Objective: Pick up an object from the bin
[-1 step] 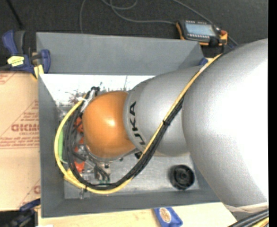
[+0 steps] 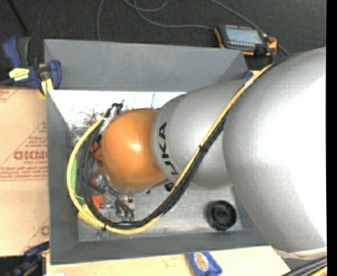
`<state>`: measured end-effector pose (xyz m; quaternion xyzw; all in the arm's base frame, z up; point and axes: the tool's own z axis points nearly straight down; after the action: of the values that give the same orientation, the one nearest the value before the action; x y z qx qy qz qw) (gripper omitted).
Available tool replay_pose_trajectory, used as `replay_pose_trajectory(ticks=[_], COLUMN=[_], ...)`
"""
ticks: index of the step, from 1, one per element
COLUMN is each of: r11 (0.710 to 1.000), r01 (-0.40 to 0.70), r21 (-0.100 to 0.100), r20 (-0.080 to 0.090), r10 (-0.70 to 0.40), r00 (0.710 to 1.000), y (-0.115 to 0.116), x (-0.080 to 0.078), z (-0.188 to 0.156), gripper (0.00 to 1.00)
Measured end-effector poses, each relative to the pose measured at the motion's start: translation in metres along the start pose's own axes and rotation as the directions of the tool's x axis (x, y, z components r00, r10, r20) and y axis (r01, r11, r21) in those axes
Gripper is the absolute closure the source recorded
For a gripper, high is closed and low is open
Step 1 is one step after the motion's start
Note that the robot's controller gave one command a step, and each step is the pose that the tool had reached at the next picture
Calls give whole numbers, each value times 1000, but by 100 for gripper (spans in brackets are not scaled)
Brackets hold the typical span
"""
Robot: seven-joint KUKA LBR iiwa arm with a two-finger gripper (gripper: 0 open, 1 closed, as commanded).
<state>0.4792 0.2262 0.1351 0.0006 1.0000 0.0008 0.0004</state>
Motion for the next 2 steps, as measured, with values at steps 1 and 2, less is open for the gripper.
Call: replay_pose_trajectory(ticks=[1, 2], r11=[963, 996], r01=[-271, -94], r21=[-1, 1], r20=[3, 0], r10=[271, 94], r00=[963, 996], y=[8, -19], x=[-8, -31], z=[51, 61], gripper=[0, 0])
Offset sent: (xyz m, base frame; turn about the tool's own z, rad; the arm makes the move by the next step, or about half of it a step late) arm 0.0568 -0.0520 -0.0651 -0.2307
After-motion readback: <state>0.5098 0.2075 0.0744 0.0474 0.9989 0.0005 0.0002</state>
